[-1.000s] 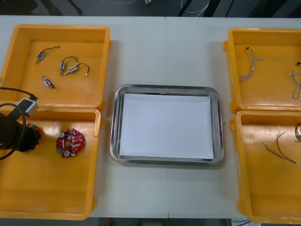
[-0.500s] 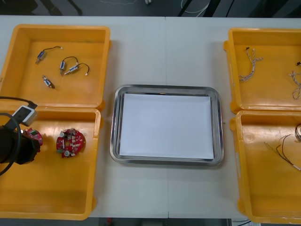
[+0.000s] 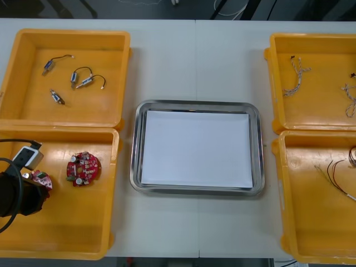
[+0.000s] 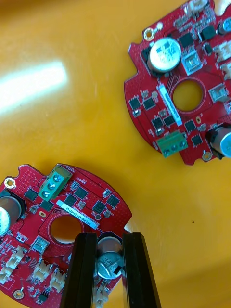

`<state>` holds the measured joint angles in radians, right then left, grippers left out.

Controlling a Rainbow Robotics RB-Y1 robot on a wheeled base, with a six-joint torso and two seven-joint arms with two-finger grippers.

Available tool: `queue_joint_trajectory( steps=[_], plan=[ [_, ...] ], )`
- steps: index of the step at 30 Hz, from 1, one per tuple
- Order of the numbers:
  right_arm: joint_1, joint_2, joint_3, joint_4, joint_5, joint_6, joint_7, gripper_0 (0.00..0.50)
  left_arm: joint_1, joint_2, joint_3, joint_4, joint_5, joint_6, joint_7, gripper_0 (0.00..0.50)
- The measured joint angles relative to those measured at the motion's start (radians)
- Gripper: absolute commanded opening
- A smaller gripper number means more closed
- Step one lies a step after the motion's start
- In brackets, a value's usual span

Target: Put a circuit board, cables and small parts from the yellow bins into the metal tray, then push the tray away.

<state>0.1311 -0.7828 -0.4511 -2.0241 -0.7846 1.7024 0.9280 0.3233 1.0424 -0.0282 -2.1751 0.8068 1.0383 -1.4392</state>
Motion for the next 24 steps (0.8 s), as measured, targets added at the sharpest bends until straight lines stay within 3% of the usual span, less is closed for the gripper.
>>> queue_joint_trajectory(
  steps=[4,8,16,19,21,22,23,24],
  plan=[
    [-0.059,0.082,-0.024,0.000,0.091,0.062,-0.012,0.500,0.020,-0.002,0.000,0.000,-0.009,-0.016,0.000,0.000],
    [-0.116,0.154,-0.024,-0.001,0.153,0.107,-0.148,0.500,0.022,-0.004,-0.012,0.000,-0.036,-0.044,0.000,0.000],
    [-0.167,0.251,-0.024,-0.004,0.269,0.140,-0.245,0.500,0.022,-0.012,-0.031,0.000,-0.043,-0.049,0.000,0.006],
    [-0.167,0.270,-0.017,-0.004,0.313,0.140,-0.338,0.500,0.022,-0.012,-0.038,0.000,-0.044,-0.053,0.000,0.162],
    [-0.167,0.282,-0.009,-0.004,0.339,0.140,-0.396,0.500,0.022,-0.012,-0.041,0.000,-0.045,-0.056,0.000,0.342],
    [-0.167,0.288,-0.005,-0.003,0.348,0.140,-0.411,0.500,0.022,-0.012,-0.042,0.000,-0.045,-0.058,0.000,0.388],
    [-0.167,0.296,-0.002,-0.002,0.357,0.140,-0.418,0.500,0.022,-0.012,-0.044,0.000,-0.047,-0.058,0.000,0.465],
    [-0.167,0.301,0.000,0.000,0.358,0.140,-0.418,0.500,0.022,-0.012,-0.046,0.000,-0.049,-0.058,0.000,0.471]
  ],
)
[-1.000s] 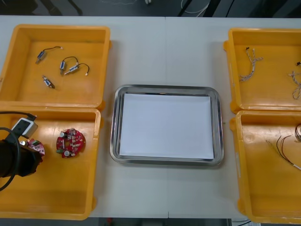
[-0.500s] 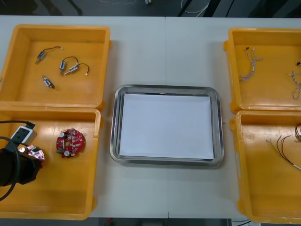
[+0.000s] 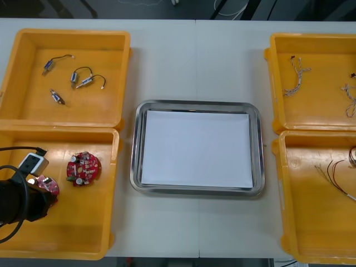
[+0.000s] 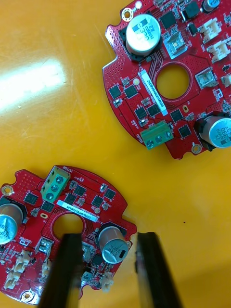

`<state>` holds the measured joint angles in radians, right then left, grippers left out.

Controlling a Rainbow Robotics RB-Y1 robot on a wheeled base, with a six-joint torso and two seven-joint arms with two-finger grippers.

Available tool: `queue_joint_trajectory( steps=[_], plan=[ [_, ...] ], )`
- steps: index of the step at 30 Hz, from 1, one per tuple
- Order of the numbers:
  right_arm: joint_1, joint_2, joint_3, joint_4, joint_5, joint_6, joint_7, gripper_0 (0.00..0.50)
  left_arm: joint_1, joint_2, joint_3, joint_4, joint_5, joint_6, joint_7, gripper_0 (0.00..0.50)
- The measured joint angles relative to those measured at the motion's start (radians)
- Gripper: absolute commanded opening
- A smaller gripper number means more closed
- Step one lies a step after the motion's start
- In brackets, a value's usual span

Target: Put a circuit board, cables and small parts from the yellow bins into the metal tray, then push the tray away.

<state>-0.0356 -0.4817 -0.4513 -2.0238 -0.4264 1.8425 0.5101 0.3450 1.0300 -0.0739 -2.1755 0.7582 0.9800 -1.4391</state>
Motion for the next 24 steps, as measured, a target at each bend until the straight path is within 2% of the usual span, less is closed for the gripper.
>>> queue_joint_trajectory(
  steps=[4,13,20,24],
  plan=[
    [0.000,0.011,0.001,0.027,0.001,-0.002,0.000,0.500,0.000,0.000,-0.006,0.000,-0.005,0.000,0.000,0.500],
    [0.000,0.012,0.001,0.145,-0.001,-0.096,-0.045,0.500,-0.013,0.001,-0.007,-0.001,-0.006,0.019,0.000,0.500],
    [0.006,0.013,0.001,0.154,-0.019,-0.153,-0.056,0.500,-0.090,0.001,0.000,-0.038,0.006,0.197,0.000,0.500],
    [0.007,0.020,0.001,0.154,-0.027,-0.170,-0.137,0.500,-0.139,0.004,0.018,-0.070,0.020,0.302,0.000,0.500]
  ],
)
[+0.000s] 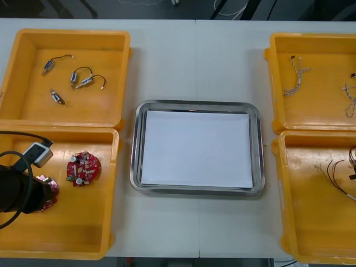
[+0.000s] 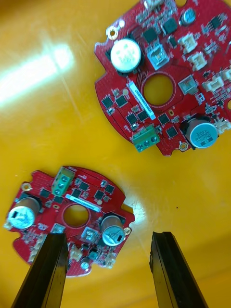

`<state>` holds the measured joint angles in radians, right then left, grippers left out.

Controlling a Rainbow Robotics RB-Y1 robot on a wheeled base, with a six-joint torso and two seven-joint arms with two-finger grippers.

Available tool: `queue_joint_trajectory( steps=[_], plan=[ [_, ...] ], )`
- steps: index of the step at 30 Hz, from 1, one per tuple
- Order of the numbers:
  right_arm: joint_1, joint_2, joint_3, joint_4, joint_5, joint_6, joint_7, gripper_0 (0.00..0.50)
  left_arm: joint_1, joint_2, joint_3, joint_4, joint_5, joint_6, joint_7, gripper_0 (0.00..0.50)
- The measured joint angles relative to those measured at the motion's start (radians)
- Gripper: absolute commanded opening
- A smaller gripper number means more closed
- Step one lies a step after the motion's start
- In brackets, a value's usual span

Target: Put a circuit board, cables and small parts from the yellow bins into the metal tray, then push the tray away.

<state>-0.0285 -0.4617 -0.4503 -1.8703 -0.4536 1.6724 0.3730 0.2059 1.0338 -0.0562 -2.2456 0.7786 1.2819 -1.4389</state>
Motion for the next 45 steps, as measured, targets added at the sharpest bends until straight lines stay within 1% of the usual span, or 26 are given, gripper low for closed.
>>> queue_joint_trajectory(
  steps=[2,5,9,15,19,22,27,30,34,39,45],
  plan=[
    [0.002,0.005,0.000,0.000,0.000,-0.002,-0.036,0.500,-0.025,0.005,0.010,-0.010,0.013,0.044,0.000,0.500],
    [0.011,0.010,0.000,0.000,-0.003,-0.013,-0.038,0.500,-0.062,0.022,0.017,-0.012,0.034,0.094,0.000,0.500],
    [0.042,0.013,0.000,0.000,-0.012,-0.060,-0.038,0.500,-0.111,0.055,0.017,-0.012,0.072,0.140,0.000,0.500],
    [0.090,0.014,0.000,0.000,-0.031,-0.112,-0.038,0.500,-0.170,0.097,0.017,0.006,0.155,0.161,-0.002,0.500],
    [0.105,0.016,0.000,0.000,-0.039,-0.119,-0.038,0.500,-0.195,0.110,0.017,0.055,0.186,0.156,-0.048,0.500],
    [0.109,0.022,0.000,0.000,-0.042,-0.130,-0.038,0.500,-0.199,0.118,0.017,0.088,0.204,0.131,-0.136,0.500],
    [0.110,0.031,0.002,0.000,-0.046,-0.151,-0.043,0.500,-0.199,0.130,0.017,0.135,0.240,0.082,-0.358,0.500],
    [0.110,0.032,0.003,0.000,-0.046,-0.159,-0.043,0.500,-0.199,0.139,0.014,0.157,0.243,0.034,-0.429,0.500],
    [0.111,0.033,0.007,0.003,-0.046,-0.171,-0.050,0.500,-0.199,0.160,-0.020,0.191,0.243,-0.064,-0.433,0.500],
    [0.114,0.033,0.015,0.015,-0.051,-0.189,-0.078,0.500,-0.199,0.175,-0.091,0.227,0.242,-0.152,-0.433,0.500],
    [0.120,0.033,0.022,0.028,-0.058,-0.226,-0.078,0.500,-0.199,0.176,-0.145,0.233,0.225,-0.182,-0.433,0.500]
  ],
)
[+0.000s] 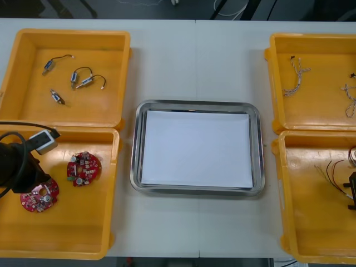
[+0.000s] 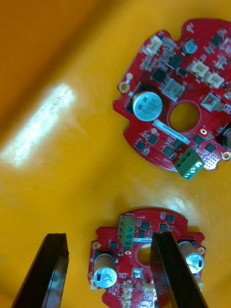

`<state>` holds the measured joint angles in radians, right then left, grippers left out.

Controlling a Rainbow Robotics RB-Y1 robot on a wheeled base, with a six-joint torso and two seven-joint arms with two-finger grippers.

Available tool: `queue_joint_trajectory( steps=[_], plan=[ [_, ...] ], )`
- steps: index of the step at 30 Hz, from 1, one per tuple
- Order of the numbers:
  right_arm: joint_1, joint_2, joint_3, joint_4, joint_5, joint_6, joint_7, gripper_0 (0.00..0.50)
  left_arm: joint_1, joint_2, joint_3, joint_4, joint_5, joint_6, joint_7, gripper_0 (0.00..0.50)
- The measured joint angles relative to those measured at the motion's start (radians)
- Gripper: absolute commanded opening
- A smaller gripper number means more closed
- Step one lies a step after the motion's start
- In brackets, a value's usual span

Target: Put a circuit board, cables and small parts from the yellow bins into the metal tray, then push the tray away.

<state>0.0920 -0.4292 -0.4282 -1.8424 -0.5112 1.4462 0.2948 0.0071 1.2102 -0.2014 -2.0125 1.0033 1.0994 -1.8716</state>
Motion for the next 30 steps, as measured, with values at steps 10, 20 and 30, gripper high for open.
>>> queue_joint_trajectory(
  steps=[10,20,30],
  plan=[
    [0.008,-0.001,0.000,-0.001,-0.008,-0.012,0.000,0.273,0.000,0.005,-0.045,0.003,-0.025,-0.020,0.000,0.500],
    [0.035,-0.001,0.000,-0.003,-0.010,-0.053,0.000,0.000,0.000,0.006,-0.067,0.016,-0.046,-0.035,0.000,0.500],
    [0.037,-0.013,0.000,-0.010,-0.022,-0.040,0.000,0.000,0.000,0.007,-0.069,0.024,-0.047,-0.037,0.000,0.500]
  ],
)
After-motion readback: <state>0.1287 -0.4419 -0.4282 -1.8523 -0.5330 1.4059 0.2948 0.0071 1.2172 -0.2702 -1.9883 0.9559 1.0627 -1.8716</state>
